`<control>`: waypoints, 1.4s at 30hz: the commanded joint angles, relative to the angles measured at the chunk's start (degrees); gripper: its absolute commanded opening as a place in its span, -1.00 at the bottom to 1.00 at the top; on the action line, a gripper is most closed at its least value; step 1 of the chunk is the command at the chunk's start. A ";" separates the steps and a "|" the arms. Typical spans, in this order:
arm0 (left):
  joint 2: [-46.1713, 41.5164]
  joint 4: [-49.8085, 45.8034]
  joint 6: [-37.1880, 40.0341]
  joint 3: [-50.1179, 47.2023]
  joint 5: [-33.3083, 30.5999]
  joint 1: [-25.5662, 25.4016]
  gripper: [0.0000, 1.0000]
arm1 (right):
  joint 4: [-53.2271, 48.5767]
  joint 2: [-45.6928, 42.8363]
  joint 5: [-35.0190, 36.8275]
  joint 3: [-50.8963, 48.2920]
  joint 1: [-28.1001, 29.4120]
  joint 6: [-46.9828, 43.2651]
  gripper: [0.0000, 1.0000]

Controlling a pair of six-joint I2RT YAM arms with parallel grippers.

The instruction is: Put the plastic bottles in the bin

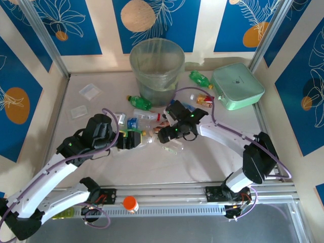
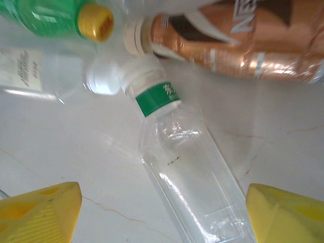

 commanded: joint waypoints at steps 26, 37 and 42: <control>-4.39 -1.58 3.05 -2.26 0.23 0.34 0.82 | -10.38 13.33 11.27 3.82 9.08 -4.25 0.37; -6.58 -2.71 4.11 -2.82 -0.44 0.36 0.83 | -10.60 11.83 9.13 3.39 9.77 -2.55 0.06; -7.08 -2.53 3.64 -2.97 -0.56 0.38 0.82 | -9.70 7.64 8.22 2.33 9.37 -2.35 0.01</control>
